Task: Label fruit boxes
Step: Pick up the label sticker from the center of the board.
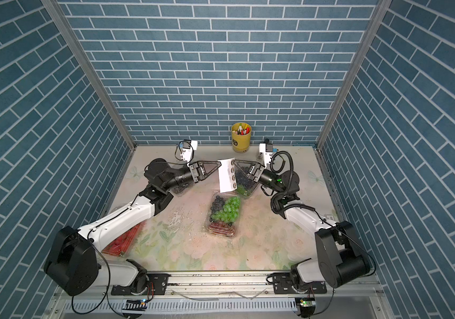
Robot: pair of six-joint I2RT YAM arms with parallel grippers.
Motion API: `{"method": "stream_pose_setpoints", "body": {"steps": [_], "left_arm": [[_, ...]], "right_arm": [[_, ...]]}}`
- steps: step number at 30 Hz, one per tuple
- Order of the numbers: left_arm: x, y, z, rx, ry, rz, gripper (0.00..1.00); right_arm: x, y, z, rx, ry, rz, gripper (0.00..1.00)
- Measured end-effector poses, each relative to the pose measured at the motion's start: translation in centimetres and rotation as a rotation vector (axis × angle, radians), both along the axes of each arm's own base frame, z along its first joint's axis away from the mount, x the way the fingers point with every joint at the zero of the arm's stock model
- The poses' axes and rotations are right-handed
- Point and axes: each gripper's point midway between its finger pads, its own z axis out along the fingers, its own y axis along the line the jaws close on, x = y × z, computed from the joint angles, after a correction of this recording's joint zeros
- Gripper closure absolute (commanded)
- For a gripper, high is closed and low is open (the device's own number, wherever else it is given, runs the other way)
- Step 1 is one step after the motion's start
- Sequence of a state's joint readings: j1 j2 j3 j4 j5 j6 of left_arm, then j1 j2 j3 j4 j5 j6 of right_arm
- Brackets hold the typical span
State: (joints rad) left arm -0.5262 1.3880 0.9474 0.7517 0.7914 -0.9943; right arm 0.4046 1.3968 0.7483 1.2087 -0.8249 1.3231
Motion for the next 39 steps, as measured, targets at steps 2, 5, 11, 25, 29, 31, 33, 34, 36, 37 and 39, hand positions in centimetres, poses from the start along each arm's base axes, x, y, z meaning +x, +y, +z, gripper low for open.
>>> {"method": "stream_pose_setpoints", "body": {"steps": [2, 5, 11, 25, 29, 31, 33, 34, 36, 37, 39], "left_arm": [[0.2, -0.2, -0.1, -0.012, 0.007, -0.01, 1.0], [0.6, -0.6, -0.8, -0.023, 0.033, -0.025, 1.0], [0.8, -0.7, -1.5, -0.021, 0.057, -0.026, 1.0], [1.1, 0.2, -1.6, 0.006, 0.046, 0.008, 1.0], [1.1, 0.2, -1.7, 0.009, 0.047, 0.009, 1.0], [1.1, 0.2, -1.8, 0.01, 0.048, 0.009, 1.0], [1.2, 0.2, -1.8, 0.012, 0.05, 0.01, 1.0], [1.2, 0.2, -1.8, 0.013, 0.051, 0.01, 1.0], [1.2, 0.2, -1.9, 0.013, 0.051, 0.01, 0.93], [1.2, 0.2, -1.8, 0.013, 0.051, 0.01, 0.82], [1.2, 0.3, -1.8, 0.013, 0.049, 0.016, 0.6]], "right_arm": [[0.1, 0.1, 0.0, -0.001, -0.002, 0.004, 0.37], [0.4, 0.3, -0.3, -0.005, 0.003, 0.01, 0.39], [0.7, 0.5, -0.8, -0.003, 0.021, 0.023, 0.5], [-0.1, 0.1, 0.5, 0.009, -0.021, 0.017, 0.79], [0.0, 0.1, 0.4, 0.006, -0.019, 0.016, 0.95], [0.0, 0.1, 0.4, 0.005, -0.017, 0.017, 1.0], [0.0, 0.1, 0.3, 0.003, -0.016, 0.016, 1.0], [0.0, 0.1, 0.3, 0.003, -0.015, 0.015, 1.0], [0.1, 0.1, 0.2, 0.002, -0.013, 0.014, 1.0], [0.1, 0.1, 0.1, 0.001, -0.011, 0.013, 1.0], [0.0, 0.0, 0.1, 0.0, -0.007, 0.012, 1.0]]}}
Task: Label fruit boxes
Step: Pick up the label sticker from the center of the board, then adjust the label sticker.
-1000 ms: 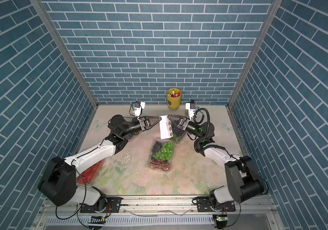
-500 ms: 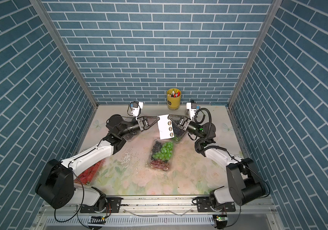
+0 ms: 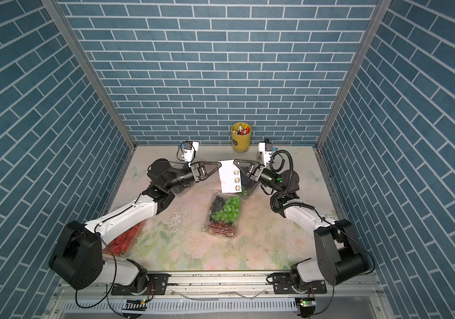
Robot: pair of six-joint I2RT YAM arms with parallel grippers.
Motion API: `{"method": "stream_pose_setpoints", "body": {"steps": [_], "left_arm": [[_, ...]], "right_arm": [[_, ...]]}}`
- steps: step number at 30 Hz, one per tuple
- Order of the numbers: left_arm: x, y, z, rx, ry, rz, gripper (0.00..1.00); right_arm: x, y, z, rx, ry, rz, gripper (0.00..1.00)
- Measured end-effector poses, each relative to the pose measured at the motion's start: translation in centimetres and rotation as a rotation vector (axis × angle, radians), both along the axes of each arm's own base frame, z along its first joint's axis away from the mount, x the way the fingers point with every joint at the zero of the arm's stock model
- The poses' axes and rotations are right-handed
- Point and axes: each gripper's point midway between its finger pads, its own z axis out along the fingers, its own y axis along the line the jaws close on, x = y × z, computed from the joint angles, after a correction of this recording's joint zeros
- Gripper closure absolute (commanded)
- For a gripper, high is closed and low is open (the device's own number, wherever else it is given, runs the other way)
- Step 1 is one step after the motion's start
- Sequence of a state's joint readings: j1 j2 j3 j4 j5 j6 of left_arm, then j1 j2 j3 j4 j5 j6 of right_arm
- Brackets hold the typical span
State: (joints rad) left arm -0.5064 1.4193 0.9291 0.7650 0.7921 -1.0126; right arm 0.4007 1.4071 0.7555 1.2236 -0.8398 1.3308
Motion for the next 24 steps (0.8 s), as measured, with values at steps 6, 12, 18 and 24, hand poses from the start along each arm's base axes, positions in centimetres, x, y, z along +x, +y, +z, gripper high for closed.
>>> {"method": "stream_pose_setpoints", "body": {"steps": [6, 12, 18, 24], "left_arm": [[-0.4, 0.0, -0.3, 0.0, -0.003, 0.033, 0.5], [-2.6, -2.5, -0.2, 0.004, -0.034, -0.001, 0.52], [-2.6, -2.9, 0.2, -0.011, -0.049, 0.018, 0.64], [-1.9, -3.1, -0.1, -0.014, -0.044, 0.038, 0.71]], "right_arm": [[-0.5, -0.3, 0.8, 0.008, -0.011, -0.006, 1.0], [-0.6, -0.2, 0.9, 0.011, -0.01, -0.005, 1.0], [-0.7, 0.0, 1.0, 0.015, -0.005, 0.0, 1.0], [-1.1, 0.3, 1.0, 0.015, -0.003, 0.012, 1.0]]}}
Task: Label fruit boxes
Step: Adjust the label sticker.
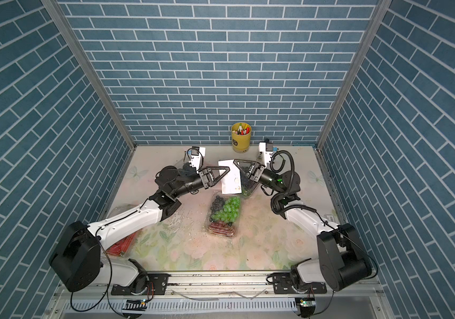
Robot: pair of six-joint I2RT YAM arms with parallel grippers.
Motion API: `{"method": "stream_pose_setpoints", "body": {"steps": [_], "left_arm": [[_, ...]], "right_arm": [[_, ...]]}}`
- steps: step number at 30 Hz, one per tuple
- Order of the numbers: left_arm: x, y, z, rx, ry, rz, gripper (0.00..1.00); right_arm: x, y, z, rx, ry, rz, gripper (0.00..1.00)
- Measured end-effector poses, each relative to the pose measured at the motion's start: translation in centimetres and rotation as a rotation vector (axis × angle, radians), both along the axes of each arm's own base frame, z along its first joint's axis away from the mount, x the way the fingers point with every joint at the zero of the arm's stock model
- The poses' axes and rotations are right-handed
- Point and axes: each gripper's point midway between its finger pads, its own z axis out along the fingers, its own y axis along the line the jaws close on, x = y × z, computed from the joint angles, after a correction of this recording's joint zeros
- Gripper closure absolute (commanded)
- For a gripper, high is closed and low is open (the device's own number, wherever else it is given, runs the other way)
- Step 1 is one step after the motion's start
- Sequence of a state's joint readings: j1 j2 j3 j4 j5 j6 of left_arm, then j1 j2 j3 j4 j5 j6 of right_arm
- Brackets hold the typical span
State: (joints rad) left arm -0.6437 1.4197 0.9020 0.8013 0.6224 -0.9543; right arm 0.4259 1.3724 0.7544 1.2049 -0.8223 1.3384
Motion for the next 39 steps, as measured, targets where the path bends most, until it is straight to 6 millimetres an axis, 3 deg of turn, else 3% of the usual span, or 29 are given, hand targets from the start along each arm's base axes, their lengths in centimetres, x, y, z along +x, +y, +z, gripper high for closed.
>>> {"method": "stream_pose_setpoints", "body": {"steps": [6, 10, 11, 13, 17, 22, 34, 39], "left_arm": [[0.4, -0.2, 0.4, -0.008, -0.007, 0.005, 0.77], [0.5, -0.2, 1.0, -0.016, -0.017, 0.01, 0.98], [0.4, -0.2, 1.1, -0.016, -0.023, 0.01, 1.0], [0.5, -0.2, 1.2, -0.018, -0.022, 0.01, 1.0], [0.6, -0.1, 1.2, -0.017, -0.021, 0.015, 1.0], [0.6, 0.0, 1.3, -0.019, -0.023, 0.016, 1.0], [0.4, 0.4, 1.9, -0.025, -0.033, 0.021, 1.0], [0.2, 0.6, 2.3, -0.031, -0.043, 0.023, 1.0]], "right_arm": [[-0.3, 0.3, 0.0, 0.0, 0.0, 0.012, 1.0], [-0.3, 0.4, 0.0, 0.0, 0.0, 0.012, 1.0], [-0.3, 0.4, 0.0, 0.0, 0.0, 0.012, 0.94], [-0.3, 0.3, 0.0, 0.003, 0.008, 0.012, 0.82], [-0.5, 0.2, 0.4, 0.005, -0.008, 0.01, 0.8], [-1.0, 0.0, 1.0, 0.01, -0.027, 0.004, 0.88], [-1.0, -0.1, 0.8, 0.006, -0.019, 0.003, 0.87], [-1.0, 0.0, 0.5, -0.001, -0.016, 0.001, 1.0]]}}
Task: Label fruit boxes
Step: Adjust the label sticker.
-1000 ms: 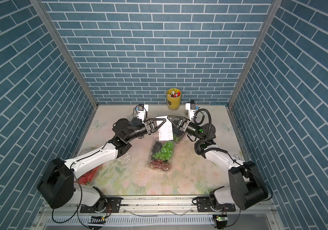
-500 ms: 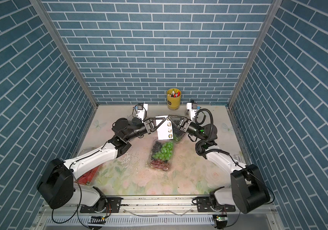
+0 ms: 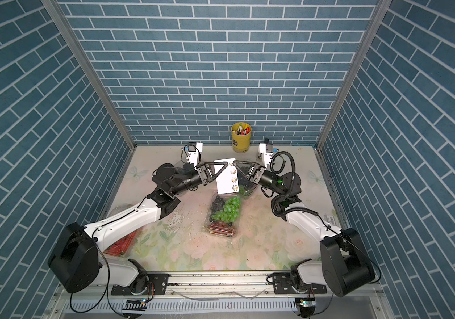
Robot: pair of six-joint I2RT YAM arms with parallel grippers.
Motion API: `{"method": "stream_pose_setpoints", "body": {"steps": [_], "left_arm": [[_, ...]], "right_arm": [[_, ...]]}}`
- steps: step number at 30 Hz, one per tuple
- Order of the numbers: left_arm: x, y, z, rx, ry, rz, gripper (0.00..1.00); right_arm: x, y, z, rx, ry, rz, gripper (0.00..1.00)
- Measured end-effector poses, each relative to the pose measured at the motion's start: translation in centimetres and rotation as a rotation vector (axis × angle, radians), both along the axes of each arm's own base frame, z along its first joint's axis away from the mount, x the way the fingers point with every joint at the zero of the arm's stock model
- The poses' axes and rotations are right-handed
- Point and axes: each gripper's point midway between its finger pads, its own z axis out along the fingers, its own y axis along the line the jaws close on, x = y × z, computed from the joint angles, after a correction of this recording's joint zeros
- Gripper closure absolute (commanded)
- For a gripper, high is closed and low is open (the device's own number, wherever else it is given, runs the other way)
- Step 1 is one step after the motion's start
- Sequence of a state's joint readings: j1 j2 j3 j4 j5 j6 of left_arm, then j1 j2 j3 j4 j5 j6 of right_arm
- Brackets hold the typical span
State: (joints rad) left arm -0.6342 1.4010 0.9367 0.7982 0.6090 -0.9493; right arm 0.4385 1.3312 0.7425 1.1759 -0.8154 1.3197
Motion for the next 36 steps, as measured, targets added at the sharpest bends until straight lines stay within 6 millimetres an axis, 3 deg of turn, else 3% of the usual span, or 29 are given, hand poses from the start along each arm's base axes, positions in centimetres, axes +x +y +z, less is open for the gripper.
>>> {"method": "stream_pose_setpoints", "body": {"steps": [29, 32, 36], "left_arm": [[-0.04, -0.15, 0.36, -0.036, 0.004, -0.03, 1.0], [-0.03, -0.15, 0.36, -0.036, 0.003, -0.029, 1.0], [-0.08, -0.17, 0.35, -0.035, 0.002, -0.031, 1.0]], "right_arm": [[-0.38, 0.01, 0.56, 0.047, -0.029, 0.042, 1.0], [-0.33, 0.03, 0.49, 0.044, -0.025, 0.042, 0.86], [-0.18, 0.15, 0.19, 0.036, -0.011, 0.041, 0.83]]}}
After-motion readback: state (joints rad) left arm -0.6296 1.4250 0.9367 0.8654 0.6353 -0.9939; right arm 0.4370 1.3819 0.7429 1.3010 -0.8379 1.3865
